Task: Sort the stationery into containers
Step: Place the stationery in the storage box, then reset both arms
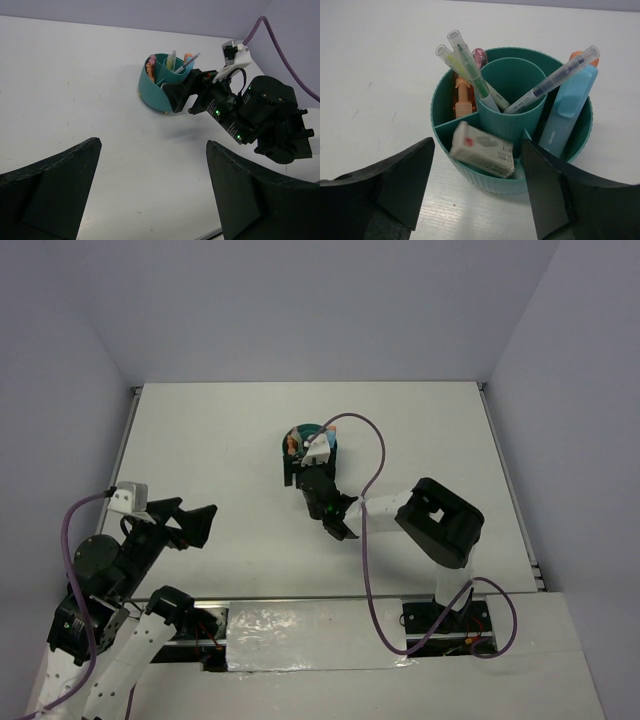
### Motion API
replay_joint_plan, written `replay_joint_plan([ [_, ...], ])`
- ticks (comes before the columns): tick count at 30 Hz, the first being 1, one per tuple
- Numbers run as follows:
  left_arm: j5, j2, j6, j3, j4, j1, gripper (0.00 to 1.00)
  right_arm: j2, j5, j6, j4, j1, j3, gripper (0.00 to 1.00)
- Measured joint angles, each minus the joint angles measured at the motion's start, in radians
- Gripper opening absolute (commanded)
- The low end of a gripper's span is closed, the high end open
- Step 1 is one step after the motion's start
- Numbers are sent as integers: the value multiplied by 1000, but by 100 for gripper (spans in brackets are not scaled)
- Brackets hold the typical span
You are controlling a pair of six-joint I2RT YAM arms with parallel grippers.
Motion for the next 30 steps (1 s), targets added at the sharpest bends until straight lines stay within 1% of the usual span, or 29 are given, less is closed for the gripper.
replay_joint_plan([
  [1,1,0,0,0,3,0,99,0,1,5,-2,0,0,100],
  [12,11,0,18,-2,5,0,99,-26,2,5,-23,5,0,100],
  [16,10,0,18,-2,5,0,99,-111,2,0,-36,13,-3,100],
  [19,-6,3,16,-2,3,0,99,-220,2,3,-82,20,-10,100],
  [21,-37,25,8,1,0,0,99,-319,1,18,-151,22,-11,100],
  [23,-94,106,-14,21,-19,0,99,-437,-1,49,-273,23,-3,100],
  [25,-150,227,-39,45,-32,0,99,-561,-4,89,-458,19,21,100],
  [27,-208,381,-69,79,-50,2,99,-679,-26,122,-645,14,50,100],
  [30,-290,555,-107,114,-74,18,99,-901,-63,175,-914,6,46,100],
])
